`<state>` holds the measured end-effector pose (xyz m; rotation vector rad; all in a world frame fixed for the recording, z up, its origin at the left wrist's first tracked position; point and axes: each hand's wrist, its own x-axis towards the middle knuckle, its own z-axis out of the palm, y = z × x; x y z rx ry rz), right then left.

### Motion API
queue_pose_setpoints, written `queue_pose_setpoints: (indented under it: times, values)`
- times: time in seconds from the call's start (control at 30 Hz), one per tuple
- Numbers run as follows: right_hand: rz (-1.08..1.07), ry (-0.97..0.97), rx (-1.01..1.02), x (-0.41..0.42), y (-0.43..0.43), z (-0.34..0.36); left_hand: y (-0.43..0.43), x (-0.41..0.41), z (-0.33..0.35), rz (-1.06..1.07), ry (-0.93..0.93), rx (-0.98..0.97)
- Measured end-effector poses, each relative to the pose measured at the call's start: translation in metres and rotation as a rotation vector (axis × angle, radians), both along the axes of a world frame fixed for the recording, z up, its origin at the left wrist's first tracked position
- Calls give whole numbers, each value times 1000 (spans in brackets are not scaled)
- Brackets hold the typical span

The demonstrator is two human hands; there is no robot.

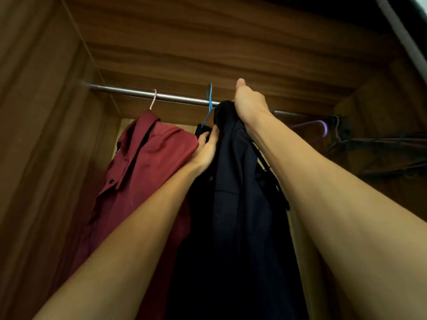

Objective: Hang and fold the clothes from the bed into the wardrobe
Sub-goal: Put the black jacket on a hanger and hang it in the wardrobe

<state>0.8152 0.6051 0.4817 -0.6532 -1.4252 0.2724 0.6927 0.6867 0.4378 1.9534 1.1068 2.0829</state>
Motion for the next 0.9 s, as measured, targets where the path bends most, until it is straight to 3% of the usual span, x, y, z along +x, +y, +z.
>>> queue_pose_setpoints:
  times: [0.27,0.37,0.67,0.9]
  values:
    - [94,-24,-107,-18,34,-25,15,-32,-27,209,166,-153]
    - [64,-21,-120,-15,35,-35,15,-38,-41,249,139,-123]
    - [-244,-67,12,-15,-9,-67,-42,-52,-62,292,196,-128]
    - [-418,-123,-8,14,-73,-137,-113,-45,-109,218,304,-122]
